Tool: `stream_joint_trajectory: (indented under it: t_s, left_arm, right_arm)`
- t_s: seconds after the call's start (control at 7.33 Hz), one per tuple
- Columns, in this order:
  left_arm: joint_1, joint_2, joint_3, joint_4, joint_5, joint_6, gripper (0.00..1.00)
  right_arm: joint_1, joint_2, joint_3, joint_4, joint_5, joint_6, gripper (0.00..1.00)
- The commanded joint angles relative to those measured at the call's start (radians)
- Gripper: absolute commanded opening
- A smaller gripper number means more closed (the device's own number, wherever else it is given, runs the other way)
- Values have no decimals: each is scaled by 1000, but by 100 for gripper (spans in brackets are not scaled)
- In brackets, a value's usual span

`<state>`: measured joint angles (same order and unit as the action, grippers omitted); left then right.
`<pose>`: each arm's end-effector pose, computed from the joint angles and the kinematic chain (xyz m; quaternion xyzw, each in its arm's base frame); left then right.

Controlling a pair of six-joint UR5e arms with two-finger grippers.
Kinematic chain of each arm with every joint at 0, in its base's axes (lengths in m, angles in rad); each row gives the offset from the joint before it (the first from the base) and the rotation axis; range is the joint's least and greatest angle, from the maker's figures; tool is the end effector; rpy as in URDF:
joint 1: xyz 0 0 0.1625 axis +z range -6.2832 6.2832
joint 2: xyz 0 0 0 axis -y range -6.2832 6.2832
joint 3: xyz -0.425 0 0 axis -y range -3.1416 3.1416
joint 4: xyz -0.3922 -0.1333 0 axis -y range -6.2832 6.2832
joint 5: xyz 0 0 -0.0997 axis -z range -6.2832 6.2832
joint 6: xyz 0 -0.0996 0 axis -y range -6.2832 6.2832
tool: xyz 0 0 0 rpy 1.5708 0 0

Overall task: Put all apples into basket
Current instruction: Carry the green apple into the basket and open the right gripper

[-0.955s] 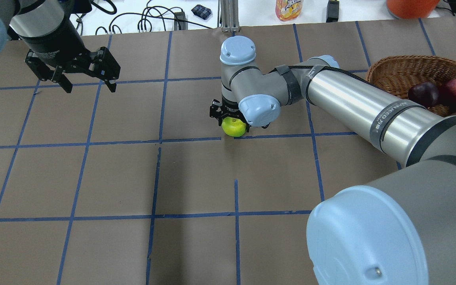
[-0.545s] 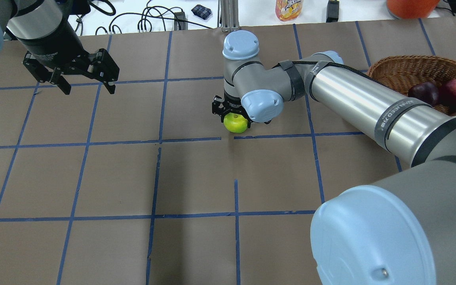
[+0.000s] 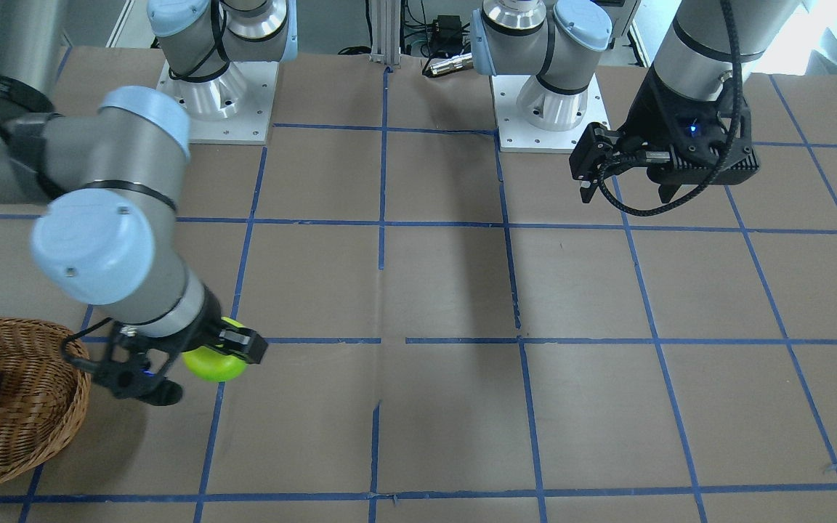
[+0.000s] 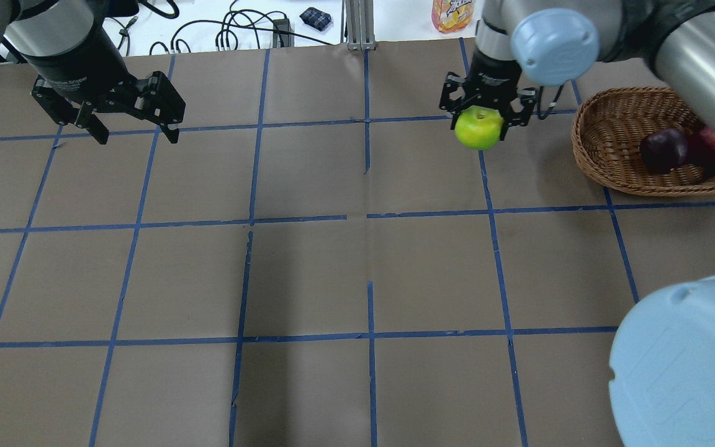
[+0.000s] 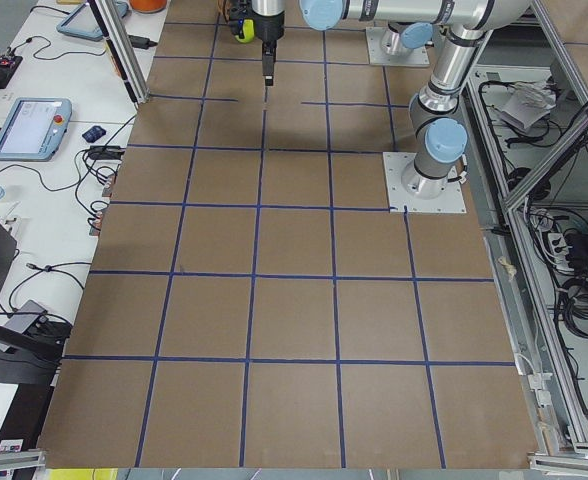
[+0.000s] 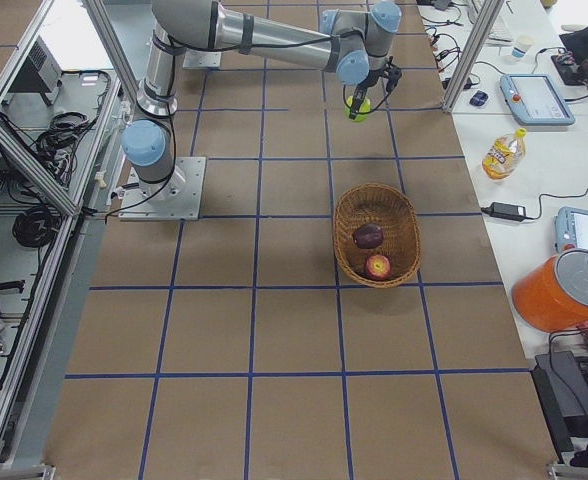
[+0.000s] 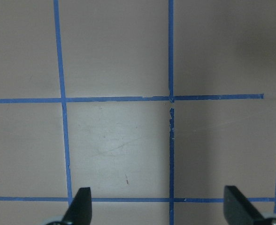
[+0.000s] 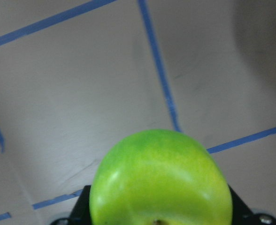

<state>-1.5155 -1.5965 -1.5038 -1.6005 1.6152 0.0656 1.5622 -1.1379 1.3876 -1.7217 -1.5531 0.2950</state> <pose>-0.1008 -0.5100 0.5052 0.0050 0.9997 -0.0044 0.0225 0.1295 -0.6489 0.3424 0.1515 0.9872 0.0501 0.0017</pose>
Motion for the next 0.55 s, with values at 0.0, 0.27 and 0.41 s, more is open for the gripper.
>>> stream_joint_trajectory:
  t_s: [0.0, 0.27, 0.41]
  left_arm:
    - [-3, 4, 2, -1, -3, 0, 100]
    - [-2, 4, 2, -1, -3, 0, 100]
    - [-3, 3, 2, -1, -5, 0, 100]
  right_arm:
    - [-236, -5, 2, 10, -70, -408, 0]
    - [-347, 80, 7, -94, -71, -586, 0]
    - [-359, 107, 10, -129, -74, -609, 0]
